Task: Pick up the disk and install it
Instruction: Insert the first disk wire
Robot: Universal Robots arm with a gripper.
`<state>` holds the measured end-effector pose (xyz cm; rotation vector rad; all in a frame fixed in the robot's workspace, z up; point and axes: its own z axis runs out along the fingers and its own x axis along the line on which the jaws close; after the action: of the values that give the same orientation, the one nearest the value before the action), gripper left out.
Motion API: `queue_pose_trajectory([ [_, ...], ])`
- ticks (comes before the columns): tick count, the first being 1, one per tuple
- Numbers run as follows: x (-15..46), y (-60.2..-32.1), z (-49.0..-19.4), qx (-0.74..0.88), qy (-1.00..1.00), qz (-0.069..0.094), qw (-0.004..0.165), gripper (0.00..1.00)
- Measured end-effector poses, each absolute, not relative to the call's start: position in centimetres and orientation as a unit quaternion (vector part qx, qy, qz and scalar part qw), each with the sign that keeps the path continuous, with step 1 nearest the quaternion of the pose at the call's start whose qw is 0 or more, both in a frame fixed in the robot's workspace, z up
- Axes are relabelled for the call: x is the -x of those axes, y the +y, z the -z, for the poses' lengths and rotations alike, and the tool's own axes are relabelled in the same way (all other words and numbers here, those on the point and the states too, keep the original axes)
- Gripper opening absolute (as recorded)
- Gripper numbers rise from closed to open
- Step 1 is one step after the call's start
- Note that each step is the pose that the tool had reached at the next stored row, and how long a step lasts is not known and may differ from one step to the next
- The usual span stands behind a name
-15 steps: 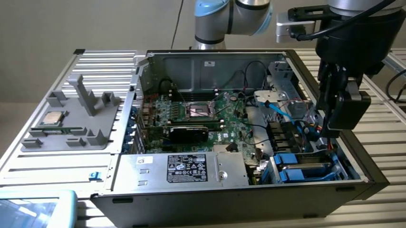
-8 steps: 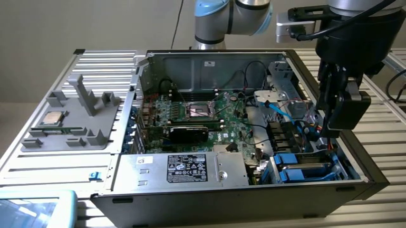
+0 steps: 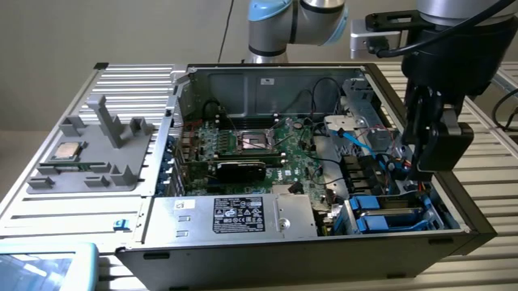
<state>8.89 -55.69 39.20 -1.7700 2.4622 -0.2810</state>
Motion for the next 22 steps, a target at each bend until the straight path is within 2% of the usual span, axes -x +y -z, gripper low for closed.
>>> queue_pose_trajectory([
  [10, -8.2, -56.1, -39.2, 0.61, 0.785, 0.088, 0.053, 0.67],
  [16, -8.1, -57.0, -39.0, 0.611, 0.786, 0.074, 0.06, 0.67],
  [22, -8.1, -57.7, -38.8, 0.616, 0.783, 0.065, 0.057, 0.67],
])
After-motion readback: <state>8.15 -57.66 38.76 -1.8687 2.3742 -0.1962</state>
